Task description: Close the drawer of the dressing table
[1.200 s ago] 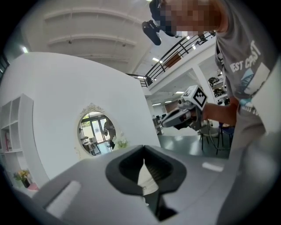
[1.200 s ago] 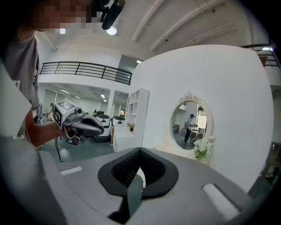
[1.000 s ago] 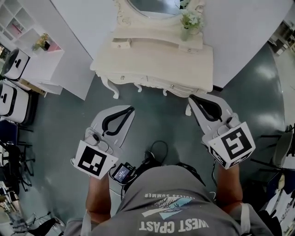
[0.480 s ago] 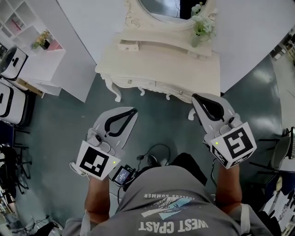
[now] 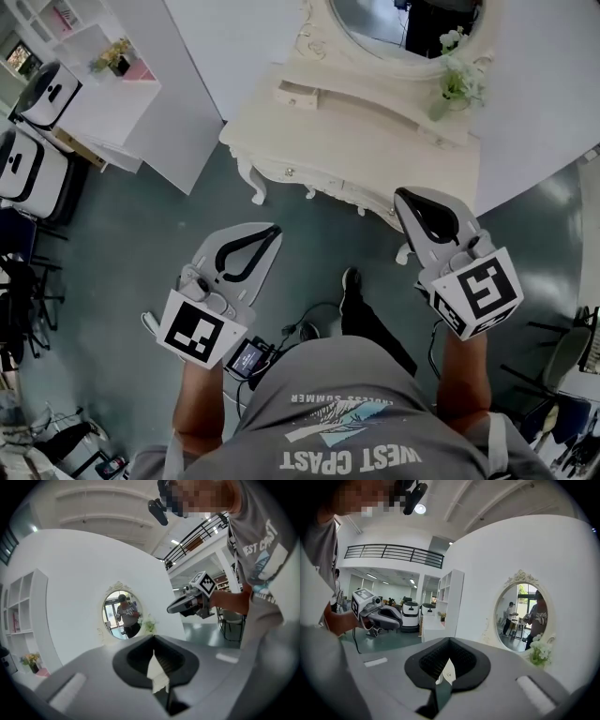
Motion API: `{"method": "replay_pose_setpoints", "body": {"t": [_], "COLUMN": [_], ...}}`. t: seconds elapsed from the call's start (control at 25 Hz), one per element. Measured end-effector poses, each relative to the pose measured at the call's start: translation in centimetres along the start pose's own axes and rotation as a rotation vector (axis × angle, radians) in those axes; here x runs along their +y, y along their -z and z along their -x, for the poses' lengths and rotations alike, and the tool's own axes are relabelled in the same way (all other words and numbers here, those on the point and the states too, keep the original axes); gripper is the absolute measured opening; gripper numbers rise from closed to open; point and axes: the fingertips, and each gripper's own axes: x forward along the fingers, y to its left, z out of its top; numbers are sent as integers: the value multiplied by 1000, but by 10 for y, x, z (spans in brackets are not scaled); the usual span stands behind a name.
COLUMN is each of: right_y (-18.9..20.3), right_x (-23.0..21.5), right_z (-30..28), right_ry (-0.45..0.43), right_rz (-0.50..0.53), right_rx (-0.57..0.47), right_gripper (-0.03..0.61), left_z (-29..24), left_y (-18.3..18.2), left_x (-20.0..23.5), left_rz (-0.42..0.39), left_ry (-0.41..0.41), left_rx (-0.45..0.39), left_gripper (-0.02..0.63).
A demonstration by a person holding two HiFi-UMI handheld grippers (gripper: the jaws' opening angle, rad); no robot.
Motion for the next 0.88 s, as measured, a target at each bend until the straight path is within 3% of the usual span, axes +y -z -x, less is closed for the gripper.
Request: {"method": "replay_pose_setpoints", "body": {"t": [0.32,0.88], "right_y": [-9,-3], "right_x": [-48,-129], "right_z": [-74,-144], "right_ry": [-150,-327], "right_rz": [19,16], "right_rx": [-26,-67], "right_gripper": [2,1], "left_z": [-42,-125], "left_y": [2,-9], "left_x": [50,87], "left_rz": [43,38], "left_ry": [-143,-276], "left_rx": [66,161], "left_gripper": [3,3]}}
